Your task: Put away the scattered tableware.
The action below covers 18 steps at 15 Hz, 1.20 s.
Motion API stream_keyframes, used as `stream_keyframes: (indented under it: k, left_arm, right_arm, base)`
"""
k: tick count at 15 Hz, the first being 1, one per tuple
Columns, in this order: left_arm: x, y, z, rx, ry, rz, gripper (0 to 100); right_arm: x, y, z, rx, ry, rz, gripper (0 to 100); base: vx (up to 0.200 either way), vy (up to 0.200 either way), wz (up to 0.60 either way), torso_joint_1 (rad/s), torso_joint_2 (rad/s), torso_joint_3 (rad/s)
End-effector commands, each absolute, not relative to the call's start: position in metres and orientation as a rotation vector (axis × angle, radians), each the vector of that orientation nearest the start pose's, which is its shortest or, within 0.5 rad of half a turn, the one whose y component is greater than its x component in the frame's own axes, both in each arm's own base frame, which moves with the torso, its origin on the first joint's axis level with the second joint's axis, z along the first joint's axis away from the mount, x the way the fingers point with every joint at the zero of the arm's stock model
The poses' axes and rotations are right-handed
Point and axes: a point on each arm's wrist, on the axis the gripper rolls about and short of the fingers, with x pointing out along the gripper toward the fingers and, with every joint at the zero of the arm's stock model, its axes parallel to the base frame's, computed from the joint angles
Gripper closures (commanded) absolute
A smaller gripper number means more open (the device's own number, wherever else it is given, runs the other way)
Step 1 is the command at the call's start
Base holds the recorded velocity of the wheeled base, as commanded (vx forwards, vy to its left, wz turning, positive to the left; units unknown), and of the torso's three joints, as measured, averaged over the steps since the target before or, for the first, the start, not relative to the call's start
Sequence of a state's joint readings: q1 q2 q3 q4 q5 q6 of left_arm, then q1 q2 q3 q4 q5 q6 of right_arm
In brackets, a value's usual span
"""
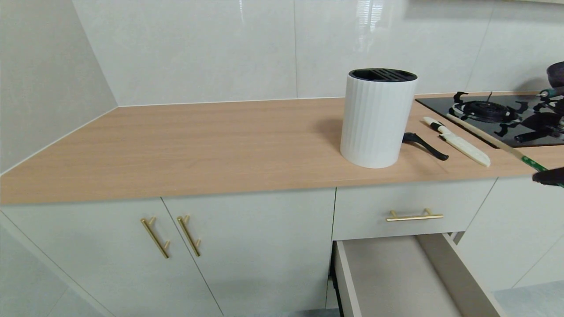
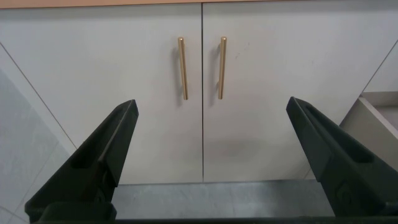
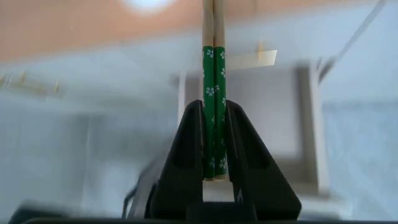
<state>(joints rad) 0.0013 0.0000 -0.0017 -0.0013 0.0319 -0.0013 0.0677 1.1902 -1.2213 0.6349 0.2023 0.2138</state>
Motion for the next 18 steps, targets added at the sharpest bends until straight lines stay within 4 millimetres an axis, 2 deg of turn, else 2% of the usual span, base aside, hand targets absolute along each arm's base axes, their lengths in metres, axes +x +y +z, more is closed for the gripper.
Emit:
stream_keyframes:
  k: [1, 3, 4, 5, 7, 8, 9, 11, 15, 18]
  left_arm:
    - [-0.023, 0.001, 0.076, -0.002, -0.002, 0.034, 0]
    - [-0.023, 0.001, 0.076, -0.003, -0.002, 0.034, 0]
    - [-0.023, 0.001, 0.076, -0.003, -0.002, 0.034, 0]
    - [-0.023, 0.001, 0.076, -0.003, -0.002, 0.034, 0]
    - [-0.023, 0.001, 0.076, -0.002, -0.002, 0.034, 0]
    - [-0.023, 0.001, 0.076, -0.002, -0.002, 0.034, 0]
    - [-0.023, 0.001, 0.076, -0.002, -0.002, 0.034, 0]
    - [-0.023, 0.001, 0.076, -0.003, -0.002, 0.034, 0]
    - [-0.023, 0.001, 0.076, -0.002, -0.002, 0.034, 0]
    - [-0.023, 0.001, 0.076, -0.002, -0.002, 0.034, 0]
  right_arm:
    - [0.102, 0.017, 0.299, 0.212, 0.643, 0.255, 100]
    - [0.093, 0.022, 0.275, 0.213, 0.831, 0.348, 100]
    - [0.093, 0.023, 0.271, 0.209, 0.854, 0.358, 100]
    - [0.105, 0.032, 0.25, 0.166, 0.974, 0.405, 100]
    - [0.14, 0.044, 0.219, 0.154, 1.165, 0.386, 100]
    - [0.157, 0.049, 0.198, 0.144, 1.271, 0.372, 100]
    - [0.17, 0.053, 0.184, 0.125, 1.312, 0.35, 100]
    - [0.177, 0.054, 0.171, 0.106, 1.304, 0.321, 100]
    - [0.18, 0.059, 0.162, 0.085, 1.331, 0.325, 100]
    - [0.18, 0.062, 0.157, 0.069, 1.325, 0.325, 100]
  base:
    - [0.0, 0.0, 0.0, 0.0, 0.0, 0.0]
    - [0.0, 0.0, 0.0, 0.0, 0.0, 0.0]
    - [0.0, 0.0, 0.0, 0.0, 0.0, 0.0]
    - [0.0, 0.0, 0.0, 0.0, 0.0, 0.0]
    - [0.0, 0.0, 0.0, 0.0, 0.0, 0.0]
    - [0.0, 0.0, 0.0, 0.0, 0.0, 0.0]
    - [0.0, 0.0, 0.0, 0.0, 0.0, 0.0]
    - [0.0, 0.0, 0.0, 0.0, 0.0, 0.0]
    - [0.0, 0.0, 0.0, -0.009, 0.02, 0.013]
    - [0.0, 0.0, 0.0, -0.142, 0.34, 0.198]
